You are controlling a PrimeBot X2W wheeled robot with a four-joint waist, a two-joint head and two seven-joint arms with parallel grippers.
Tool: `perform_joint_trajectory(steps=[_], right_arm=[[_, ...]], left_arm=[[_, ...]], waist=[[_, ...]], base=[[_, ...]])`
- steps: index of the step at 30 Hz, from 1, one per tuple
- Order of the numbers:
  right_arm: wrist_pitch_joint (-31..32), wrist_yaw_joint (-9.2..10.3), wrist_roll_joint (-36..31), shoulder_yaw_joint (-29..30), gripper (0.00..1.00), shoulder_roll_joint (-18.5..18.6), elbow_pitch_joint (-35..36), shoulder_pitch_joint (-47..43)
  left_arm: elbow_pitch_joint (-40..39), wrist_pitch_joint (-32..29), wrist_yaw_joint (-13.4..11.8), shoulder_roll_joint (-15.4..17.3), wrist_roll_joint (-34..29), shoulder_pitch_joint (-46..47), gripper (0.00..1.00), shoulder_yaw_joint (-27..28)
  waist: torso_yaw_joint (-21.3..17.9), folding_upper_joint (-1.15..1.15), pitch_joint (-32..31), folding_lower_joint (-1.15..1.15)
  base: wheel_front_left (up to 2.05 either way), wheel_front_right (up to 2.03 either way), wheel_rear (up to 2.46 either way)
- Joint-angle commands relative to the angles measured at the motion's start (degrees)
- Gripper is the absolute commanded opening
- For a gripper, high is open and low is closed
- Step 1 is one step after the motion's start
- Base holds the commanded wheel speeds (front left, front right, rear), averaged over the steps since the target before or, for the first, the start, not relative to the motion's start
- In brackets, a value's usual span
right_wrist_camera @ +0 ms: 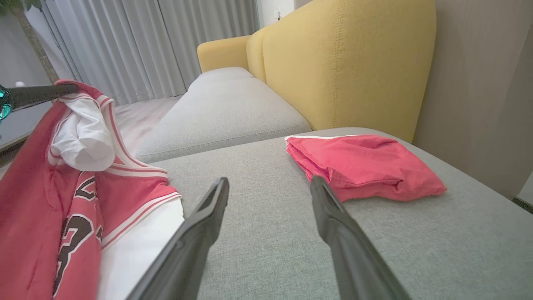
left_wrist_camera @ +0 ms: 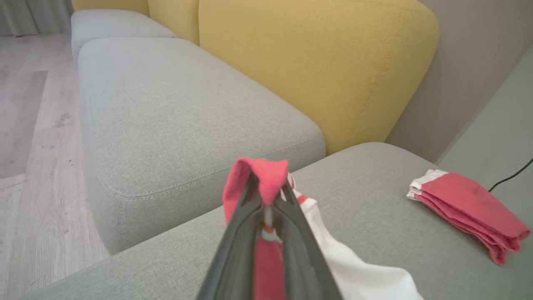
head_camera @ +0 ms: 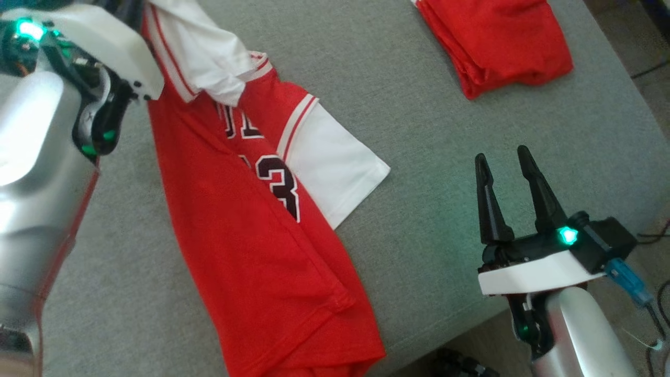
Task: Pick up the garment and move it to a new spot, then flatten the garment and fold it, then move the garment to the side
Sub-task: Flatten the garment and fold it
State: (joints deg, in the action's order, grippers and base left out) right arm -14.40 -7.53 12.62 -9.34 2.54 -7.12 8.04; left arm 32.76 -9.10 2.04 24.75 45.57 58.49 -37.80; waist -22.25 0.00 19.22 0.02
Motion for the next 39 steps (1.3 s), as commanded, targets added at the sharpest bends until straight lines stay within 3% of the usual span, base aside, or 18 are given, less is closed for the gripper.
perform_joint_trajectory(steps=[1, 2, 6, 9, 15, 20, 26, 30, 39], right_arm=[[-0.6, 0.04, 0.33, -1.19, 1.0, 0.33, 1.98, 1.19], [-0.6, 0.04, 0.29, -0.96, 1.0, 0.33, 1.97, 1.08], [-0.6, 0.04, -0.33, 0.34, 1.0, 0.33, 1.54, 0.07], [-0.6, 0.04, -1.22, 1.43, 1.0, 0.33, 0.89, -1.05], [-0.6, 0.04, -4.52, 4.75, 1.0, 0.33, 0.09, -3.66], [-0.6, 0.04, -7.1, 8.33, 1.0, 0.33, -0.45, -6.35], [-0.6, 0.04, -9.55, 10.68, 1.0, 0.33, -0.81, -10.22], [-0.6, 0.04, -9.86, 10.89, 1.0, 0.33, -0.56, -10.67], [-0.6, 0.04, -9.66, 9.13, 1.0, 0.33, -0.55, -9.59]], left_arm=[[-0.96, 0.93, 0.17, 1.56, -0.63, 3.62, 0.68, 1.61], [0.57, 1.96, 0.39, 1.4, -1.28, 3.52, 1.0, 1.17], [4.92, 5.39, 0.42, 0.54, -2.71, 1.9, 1.0, 0.01], [6.28, 10.27, -0.69, -0.82, -0.56, -1.35, 1.0, 2.3], [4.07, 18.89, -0.94, -3.54, 2.76, -11.15, 1.0, 4.41], [0.0, 23.16, -3.41, -5.11, 2.63, -20.57, 1.0, 5.42], [-8.03, 24.05, -6.32, -8.87, -2.22, -32.31, 1.0, 3.24], [-11.93, 24.07, -7.22, -11.28, -6.18, -37.2, 1.0, -1.31], [-12.91, 18.4, -5.22, -16.57, -8.18, -39.57, 1.0, -10.73]], waist=[[-0.11, 0.0, -0.05, -0.02], [0.04, 0.0, -0.26, -0.02], [1.38, 0.0, -2.09, -0.02], [2.68, 0.0, -4.84, -0.02], [6.21, 0.0, -9.87, -0.02], [10.15, 0.0, -14.28, -0.02], [14.8, 0.0, -17.37, -0.02], [16.49, 0.0, -16.9, -0.02], [16.32, 0.0, -14.17, -0.02]], base=[[0.0, 0.0, 0.0], [0.0, 0.0, 0.0], [0.0, 0.0, 0.0], [0.0, 0.0, 0.0], [0.0, 0.0, 0.0], [0.0, 0.0, 0.0], [0.0, 0.0, 0.0], [0.0, 0.0, 0.0], [0.0, 0.0, 0.0]])
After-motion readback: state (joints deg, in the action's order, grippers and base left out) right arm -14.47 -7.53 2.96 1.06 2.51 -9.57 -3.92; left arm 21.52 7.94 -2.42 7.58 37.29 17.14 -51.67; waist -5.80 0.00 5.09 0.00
